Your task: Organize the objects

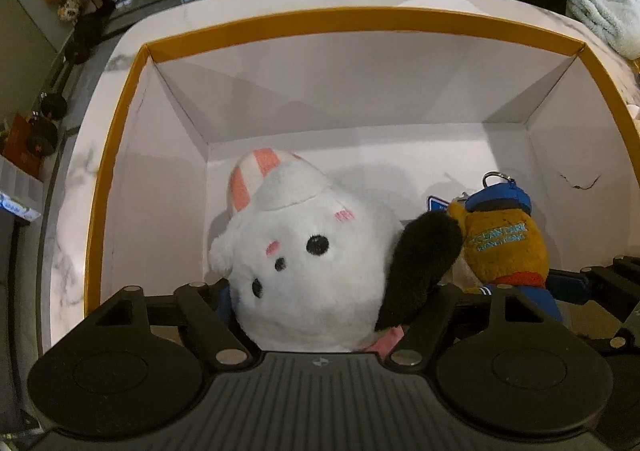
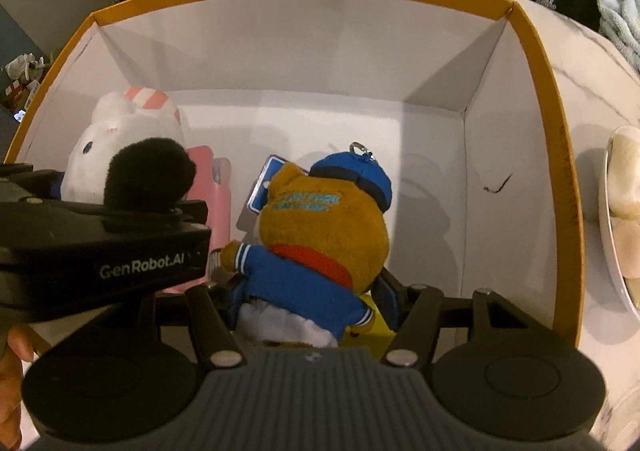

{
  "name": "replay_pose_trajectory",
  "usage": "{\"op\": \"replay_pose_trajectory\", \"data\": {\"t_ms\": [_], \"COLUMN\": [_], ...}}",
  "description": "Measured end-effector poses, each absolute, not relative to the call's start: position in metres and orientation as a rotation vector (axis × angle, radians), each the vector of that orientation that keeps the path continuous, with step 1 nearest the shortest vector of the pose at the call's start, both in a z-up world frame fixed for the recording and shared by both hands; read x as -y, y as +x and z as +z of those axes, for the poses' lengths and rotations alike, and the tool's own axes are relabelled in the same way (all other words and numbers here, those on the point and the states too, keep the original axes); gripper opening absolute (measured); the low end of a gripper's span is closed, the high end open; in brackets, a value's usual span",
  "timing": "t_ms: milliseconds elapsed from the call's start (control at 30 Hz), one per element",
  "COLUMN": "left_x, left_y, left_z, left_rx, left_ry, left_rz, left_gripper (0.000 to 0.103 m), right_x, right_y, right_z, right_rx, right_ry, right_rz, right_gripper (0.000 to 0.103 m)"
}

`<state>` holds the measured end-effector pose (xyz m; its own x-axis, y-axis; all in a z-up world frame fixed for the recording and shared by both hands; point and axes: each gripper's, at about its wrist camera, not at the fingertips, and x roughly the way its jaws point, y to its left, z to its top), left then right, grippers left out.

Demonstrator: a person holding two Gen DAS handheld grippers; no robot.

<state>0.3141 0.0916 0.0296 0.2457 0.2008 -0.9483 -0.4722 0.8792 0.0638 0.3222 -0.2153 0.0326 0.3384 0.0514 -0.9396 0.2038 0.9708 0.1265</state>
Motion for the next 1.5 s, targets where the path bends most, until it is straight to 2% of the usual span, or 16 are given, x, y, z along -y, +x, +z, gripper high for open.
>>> {"op": "replay_pose_trajectory", "data": {"t_ms": [67, 167, 667, 1100, 1500], "left_x": [-0.093, -0.094, -0.099, -0.09, -0.076], "left_y": [0.313, 0.313, 0.304, 0.298, 0.278], "left_z": [0.031, 0.031, 0.052, 0.065, 0.096], "left_rx": [-1.242, -1.243, -1.182, -1.15, -1.065], "left_ry": [-0.276, -0.29, -0.37, -0.424, -0.341], "left_rz": [0.462, 0.456, 0.43, 0.399, 0.399], "left_gripper": [0.091, 0.092, 0.092, 0.092, 0.092], "right_x": [0.218, 0.216, 0.226, 0.204, 0.203], "right_y": [0.321, 0.319, 0.31, 0.276, 0.279], "right_z": [0.035, 0.039, 0.052, 0.091, 0.072], "right_rx": [-1.211, -1.193, -1.099, -0.862, -0.846], "right_ry": [0.258, 0.241, 0.296, 0.346, 0.372], "right_rz": [-0.104, -0.099, -0.079, 0.066, -0.009], "right_gripper": [0.08, 0.088, 0.09, 0.091, 0.094]}}
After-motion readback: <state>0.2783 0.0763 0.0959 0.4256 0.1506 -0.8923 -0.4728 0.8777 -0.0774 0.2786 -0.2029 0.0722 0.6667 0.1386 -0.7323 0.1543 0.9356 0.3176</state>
